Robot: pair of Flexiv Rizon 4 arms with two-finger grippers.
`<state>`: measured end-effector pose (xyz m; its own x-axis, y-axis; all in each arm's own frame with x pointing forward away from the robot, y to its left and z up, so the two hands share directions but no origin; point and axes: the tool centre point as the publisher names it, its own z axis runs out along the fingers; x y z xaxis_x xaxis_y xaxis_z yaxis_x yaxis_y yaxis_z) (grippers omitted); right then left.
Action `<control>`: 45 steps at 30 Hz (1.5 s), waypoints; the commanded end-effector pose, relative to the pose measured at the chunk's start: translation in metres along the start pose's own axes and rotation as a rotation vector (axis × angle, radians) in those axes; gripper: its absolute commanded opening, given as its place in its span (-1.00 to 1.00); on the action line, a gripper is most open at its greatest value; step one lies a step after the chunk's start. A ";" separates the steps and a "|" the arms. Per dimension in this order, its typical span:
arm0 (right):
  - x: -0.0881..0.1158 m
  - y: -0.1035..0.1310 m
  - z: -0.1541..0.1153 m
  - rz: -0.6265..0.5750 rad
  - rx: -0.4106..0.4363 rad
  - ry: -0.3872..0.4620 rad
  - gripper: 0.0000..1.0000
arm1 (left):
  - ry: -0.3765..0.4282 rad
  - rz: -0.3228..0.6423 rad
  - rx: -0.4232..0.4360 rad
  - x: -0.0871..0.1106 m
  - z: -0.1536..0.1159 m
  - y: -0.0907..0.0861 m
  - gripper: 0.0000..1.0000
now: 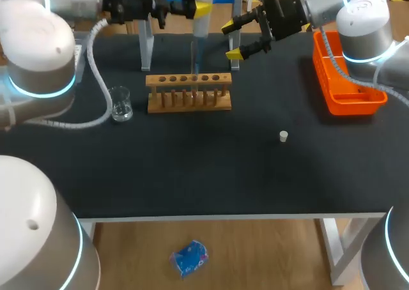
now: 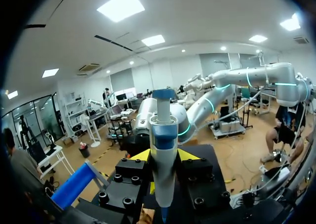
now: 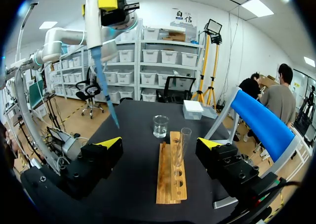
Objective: Invert the test tube, pick up the pipette, mount the tip to pipette, aspirate from beaker and dispense into the tube, eject the tip, return the pipette, and cap with the stopper.
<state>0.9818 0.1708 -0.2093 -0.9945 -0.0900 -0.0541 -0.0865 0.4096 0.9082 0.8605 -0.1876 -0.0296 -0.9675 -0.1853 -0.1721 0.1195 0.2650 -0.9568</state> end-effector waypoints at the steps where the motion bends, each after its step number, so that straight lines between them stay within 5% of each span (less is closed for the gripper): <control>1: 0.000 0.000 0.000 0.000 0.001 0.000 1.00 | -0.018 -0.004 0.014 0.009 0.005 0.009 -1.00; 14: 0.000 0.000 0.000 0.000 0.001 0.000 1.00 | 0.056 0.007 0.091 0.013 0.008 0.044 -1.00; 31: 0.000 0.000 0.000 0.000 0.001 0.000 1.00 | 0.226 -0.027 0.060 0.001 0.014 0.080 -1.00; 45: 0.005 -0.007 -0.007 0.005 0.019 -0.002 1.00 | 0.236 -0.026 0.031 0.001 0.015 0.082 -1.00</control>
<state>0.9818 0.1691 -0.2120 -0.9947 -0.0885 -0.0516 -0.0840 0.4169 0.9051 0.8717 -0.1818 -0.1122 -0.9953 0.0294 -0.0925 0.0969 0.2329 -0.9677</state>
